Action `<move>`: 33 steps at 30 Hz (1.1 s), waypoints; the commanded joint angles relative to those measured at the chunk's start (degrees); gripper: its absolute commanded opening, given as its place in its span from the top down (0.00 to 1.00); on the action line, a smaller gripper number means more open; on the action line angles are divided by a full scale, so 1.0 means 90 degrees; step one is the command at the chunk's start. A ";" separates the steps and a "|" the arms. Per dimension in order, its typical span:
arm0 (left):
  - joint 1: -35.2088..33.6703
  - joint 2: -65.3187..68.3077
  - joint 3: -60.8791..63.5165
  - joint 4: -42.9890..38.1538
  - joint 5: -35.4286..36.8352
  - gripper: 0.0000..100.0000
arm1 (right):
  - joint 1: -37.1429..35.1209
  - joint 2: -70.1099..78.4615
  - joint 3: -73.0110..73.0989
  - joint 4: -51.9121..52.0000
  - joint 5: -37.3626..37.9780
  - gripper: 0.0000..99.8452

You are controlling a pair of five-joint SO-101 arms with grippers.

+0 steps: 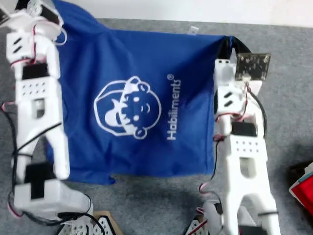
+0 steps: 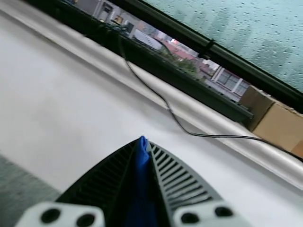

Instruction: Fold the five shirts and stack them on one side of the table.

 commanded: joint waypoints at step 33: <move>0.1177 0.5006 -0.5924 0.0274 0.0039 0.99 | 0.0542 0.4586 -0.4723 -0.0269 -0.0068 0.99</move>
